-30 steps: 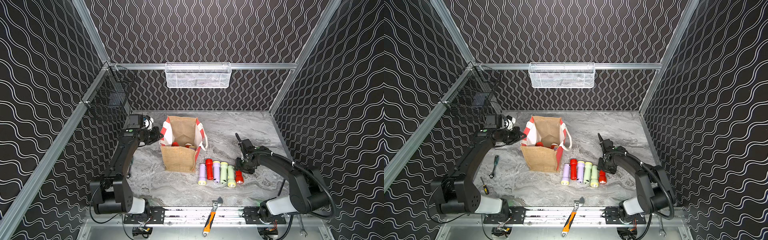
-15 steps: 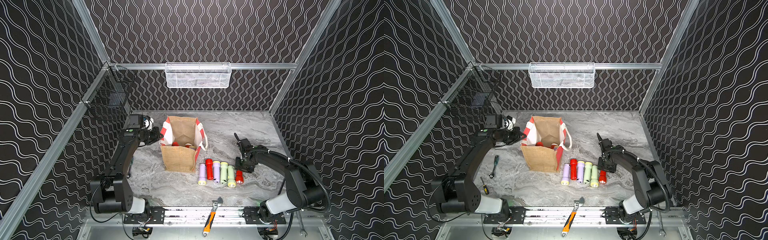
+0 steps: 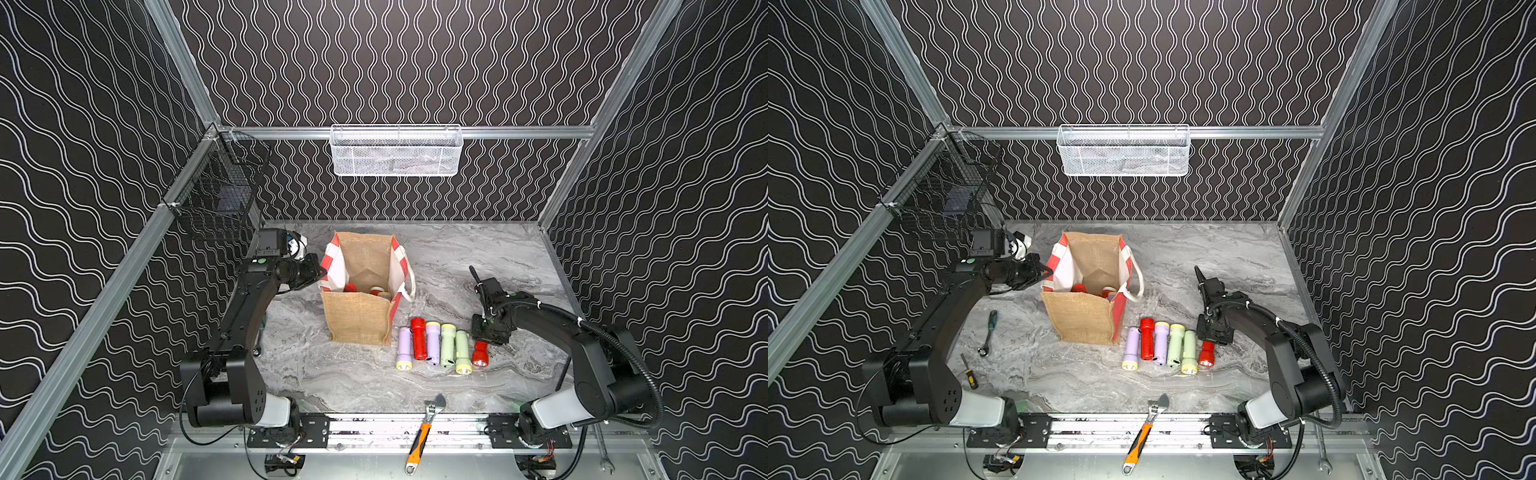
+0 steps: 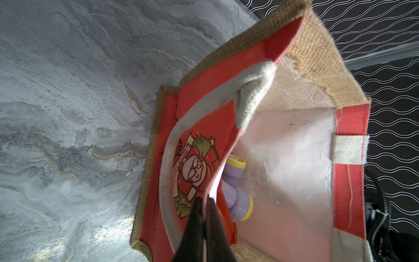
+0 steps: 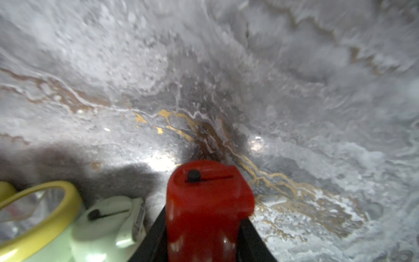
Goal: Put the flashlights into the tote bags
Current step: Pick up the flashlight from the center of the board, then place the flashlight in the canvas bag.
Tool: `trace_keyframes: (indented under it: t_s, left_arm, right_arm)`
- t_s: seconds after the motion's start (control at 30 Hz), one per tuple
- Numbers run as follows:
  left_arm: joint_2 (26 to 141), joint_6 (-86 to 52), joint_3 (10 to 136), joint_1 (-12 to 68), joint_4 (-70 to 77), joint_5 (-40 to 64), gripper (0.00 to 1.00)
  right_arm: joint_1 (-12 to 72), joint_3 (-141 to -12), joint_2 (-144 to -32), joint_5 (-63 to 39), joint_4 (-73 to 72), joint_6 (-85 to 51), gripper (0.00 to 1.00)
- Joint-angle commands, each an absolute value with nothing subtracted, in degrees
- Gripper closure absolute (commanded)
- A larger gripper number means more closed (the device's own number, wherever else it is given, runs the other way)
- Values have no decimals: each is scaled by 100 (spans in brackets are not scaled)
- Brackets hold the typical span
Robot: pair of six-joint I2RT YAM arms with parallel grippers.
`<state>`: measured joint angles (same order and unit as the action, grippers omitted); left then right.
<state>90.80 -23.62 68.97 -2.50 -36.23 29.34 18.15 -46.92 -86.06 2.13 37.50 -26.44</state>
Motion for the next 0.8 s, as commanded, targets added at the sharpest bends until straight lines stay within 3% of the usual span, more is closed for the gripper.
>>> trace_keyframes:
  t_s: [0.0, 0.23, 0.5, 0.77]
  left_arm:
    - [9048, -2250, 6910, -255, -3475, 2866, 100]
    - [9009, -2248, 6904, -257, -3464, 2887, 100]
    - [9000, -2250, 6926, -258, -3457, 2908, 100]
    - [8913, -2250, 6903, -256, -3460, 2896, 100]
  right_arm:
    - [1813, -4830, -8489, 336, 3882, -2626, 62]
    - [1819, -5649, -8121, -63, 4271, -2514, 63]
    - [1921, -7274, -7852, -1747, 3710, -2995, 63]
    - [3228, -9269, -8927, -2321, 2671, -3289, 63]
